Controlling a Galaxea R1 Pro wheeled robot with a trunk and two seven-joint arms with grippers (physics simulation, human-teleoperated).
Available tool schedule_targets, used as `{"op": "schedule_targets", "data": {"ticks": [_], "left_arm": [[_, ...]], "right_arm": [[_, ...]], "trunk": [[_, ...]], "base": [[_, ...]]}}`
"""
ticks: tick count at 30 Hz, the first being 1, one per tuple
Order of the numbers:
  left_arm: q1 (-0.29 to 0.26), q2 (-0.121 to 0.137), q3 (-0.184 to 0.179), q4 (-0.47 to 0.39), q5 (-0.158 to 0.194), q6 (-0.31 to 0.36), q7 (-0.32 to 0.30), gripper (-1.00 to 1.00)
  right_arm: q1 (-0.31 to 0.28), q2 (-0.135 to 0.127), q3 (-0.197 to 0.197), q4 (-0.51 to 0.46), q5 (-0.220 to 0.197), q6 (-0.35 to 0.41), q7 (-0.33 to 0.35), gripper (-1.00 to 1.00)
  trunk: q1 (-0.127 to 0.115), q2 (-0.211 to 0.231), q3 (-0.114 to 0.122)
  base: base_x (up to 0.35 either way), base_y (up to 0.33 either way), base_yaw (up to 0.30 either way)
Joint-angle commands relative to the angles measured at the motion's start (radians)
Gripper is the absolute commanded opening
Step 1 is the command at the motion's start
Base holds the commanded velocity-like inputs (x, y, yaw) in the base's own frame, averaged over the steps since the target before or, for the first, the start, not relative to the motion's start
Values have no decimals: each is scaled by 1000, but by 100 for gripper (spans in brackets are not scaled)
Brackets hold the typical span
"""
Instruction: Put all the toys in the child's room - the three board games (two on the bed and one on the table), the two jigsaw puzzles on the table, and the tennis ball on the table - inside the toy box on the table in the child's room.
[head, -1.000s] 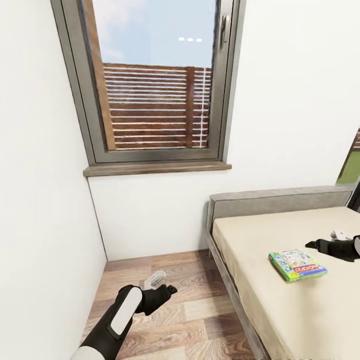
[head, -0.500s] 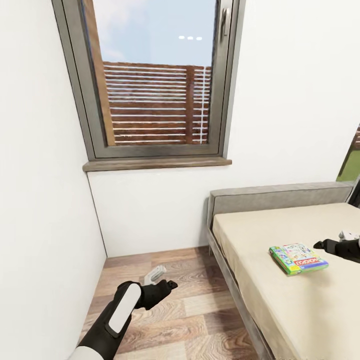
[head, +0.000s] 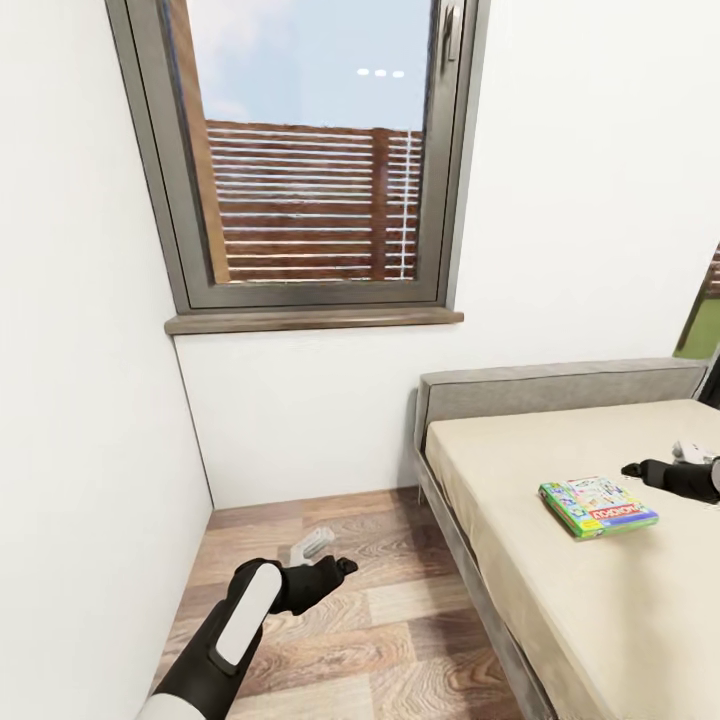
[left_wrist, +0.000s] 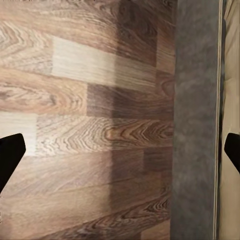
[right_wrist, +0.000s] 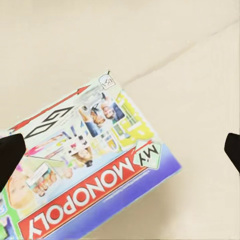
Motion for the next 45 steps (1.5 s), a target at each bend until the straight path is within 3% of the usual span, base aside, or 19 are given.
{"op": "schedule_targets", "data": {"ticks": [1, 4, 16, 34, 41, 45], "left_arm": [[1, 2, -1, 2, 9, 0, 8, 100], [40, 14, -1, 10, 7, -10, 10, 100], [44, 15, 0, 17, -5, -13, 13, 100], [45, 13, -2, 23, -1, -14, 13, 100], [43, 12, 5, 17, 0, -10, 22, 100], [42, 15, 5, 11, -5, -11, 18, 100]], "right_arm": [[0, 1, -5, -1, 0, -31, 15, 100], [3, 2, -1, -2, 2, -92, 52, 100], [4, 2, 3, -3, 3, -97, 54, 100], [5, 1, 4, -3, 9, -95, 53, 100], [9, -13, 2, 7, 8, -89, 50, 100], [10, -29, 2, 27, 8, -44, 45, 100]], "trunk": [[0, 0, -1], [0, 0, -1], [0, 0, -1], [0, 0, -1], [0, 0, -1], [0, 0, -1]], "base": [[0, 0, 0], [0, 0, -33], [32, 0, -25], [280, 16, -1], [22, 5, 0], [2, 0, 0]]}}
